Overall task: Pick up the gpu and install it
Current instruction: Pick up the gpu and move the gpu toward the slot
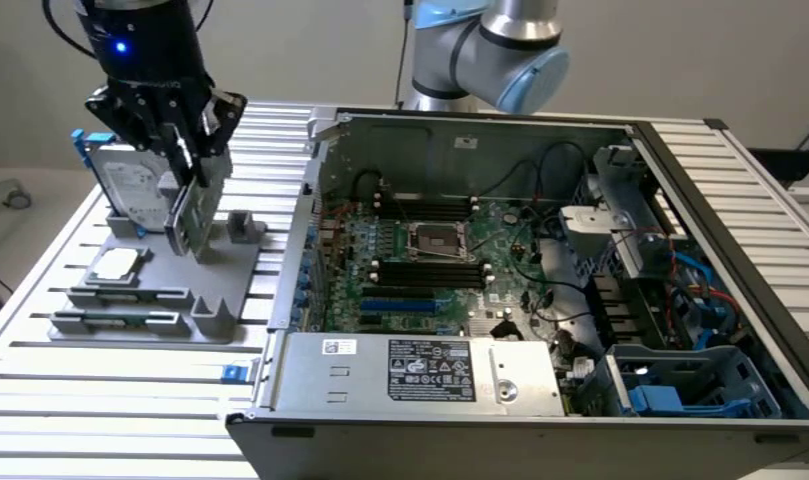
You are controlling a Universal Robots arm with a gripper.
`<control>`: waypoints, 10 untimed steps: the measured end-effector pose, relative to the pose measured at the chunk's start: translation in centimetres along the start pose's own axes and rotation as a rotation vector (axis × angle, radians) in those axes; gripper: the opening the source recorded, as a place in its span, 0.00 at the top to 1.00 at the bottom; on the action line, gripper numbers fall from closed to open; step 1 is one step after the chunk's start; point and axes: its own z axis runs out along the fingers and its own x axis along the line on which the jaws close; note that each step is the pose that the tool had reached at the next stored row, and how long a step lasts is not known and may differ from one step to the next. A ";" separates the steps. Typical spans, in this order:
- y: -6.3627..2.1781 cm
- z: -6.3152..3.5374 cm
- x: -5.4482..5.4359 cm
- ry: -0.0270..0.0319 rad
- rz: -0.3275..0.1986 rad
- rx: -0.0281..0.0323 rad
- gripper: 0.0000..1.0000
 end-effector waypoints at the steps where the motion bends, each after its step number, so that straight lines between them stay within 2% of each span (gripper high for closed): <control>1: 0.01 -0.46 -0.3 -0.0001 -0.001 -0.0006 0.73; 8: 0.07 -3.64 -3.3 0.0024 -0.007 -0.0118 0.73; 10: 0.07 -4.02 -4.1 0.0028 -0.008 -0.0135 0.73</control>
